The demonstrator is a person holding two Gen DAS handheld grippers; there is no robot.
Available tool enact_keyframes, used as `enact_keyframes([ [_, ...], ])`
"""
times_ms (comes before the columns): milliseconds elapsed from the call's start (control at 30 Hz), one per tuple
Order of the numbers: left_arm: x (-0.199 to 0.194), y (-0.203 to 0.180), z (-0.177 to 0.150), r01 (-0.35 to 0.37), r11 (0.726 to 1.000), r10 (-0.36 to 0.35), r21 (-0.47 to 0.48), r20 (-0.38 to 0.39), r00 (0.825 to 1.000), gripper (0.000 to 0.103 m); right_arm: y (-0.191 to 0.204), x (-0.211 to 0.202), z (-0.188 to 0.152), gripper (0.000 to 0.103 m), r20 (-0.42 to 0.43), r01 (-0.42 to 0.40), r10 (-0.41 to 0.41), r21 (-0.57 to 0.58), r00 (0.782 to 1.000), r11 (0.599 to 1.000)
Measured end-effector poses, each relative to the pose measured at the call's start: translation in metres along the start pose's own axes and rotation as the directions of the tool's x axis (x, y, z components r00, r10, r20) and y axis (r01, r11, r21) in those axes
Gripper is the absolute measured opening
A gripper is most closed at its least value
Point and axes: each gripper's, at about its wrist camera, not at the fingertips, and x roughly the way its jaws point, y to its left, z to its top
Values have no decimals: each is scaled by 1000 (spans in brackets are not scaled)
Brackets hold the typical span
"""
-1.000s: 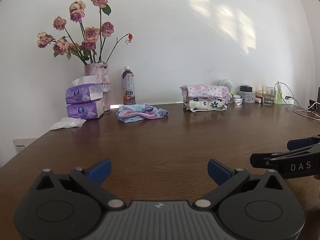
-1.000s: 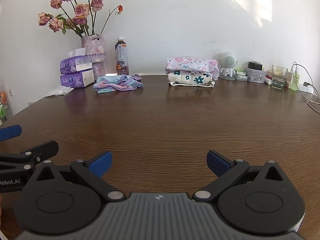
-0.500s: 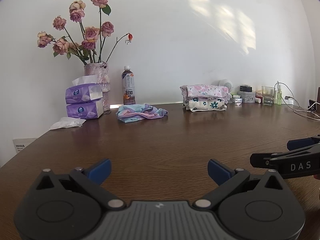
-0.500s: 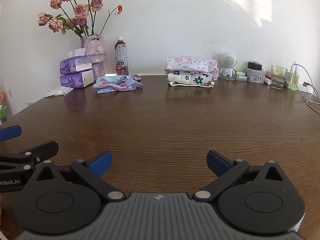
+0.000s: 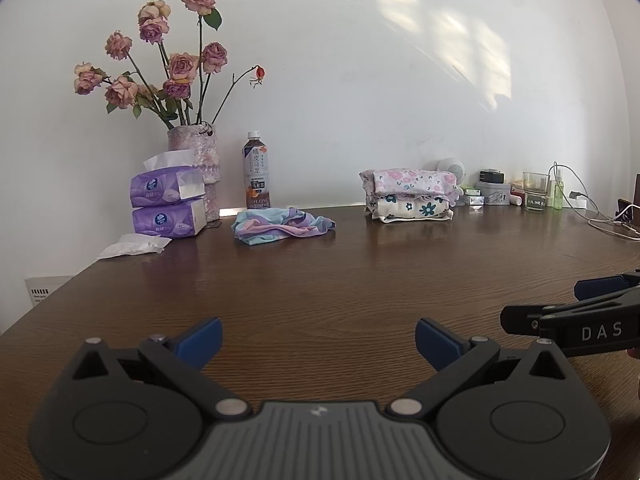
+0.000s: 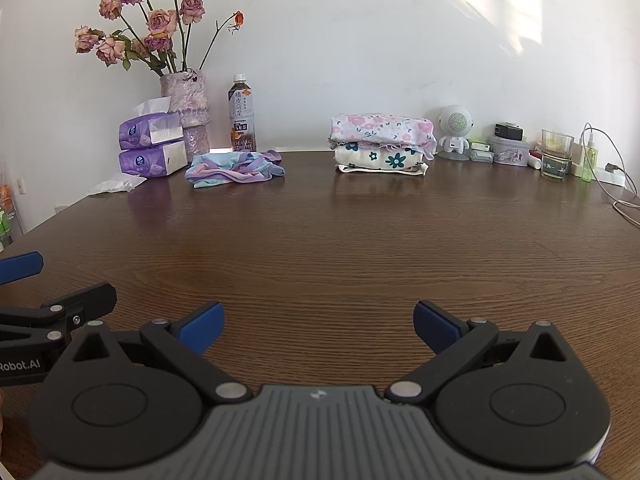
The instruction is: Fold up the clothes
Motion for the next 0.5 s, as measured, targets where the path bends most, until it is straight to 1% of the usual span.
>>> enact_keyframes([
  [500, 0, 0, 0, 2, 1000, -2, -1, -3, 1000, 103, 1, 0, 0, 103, 5, 3, -3, -1, 1000, 1000],
])
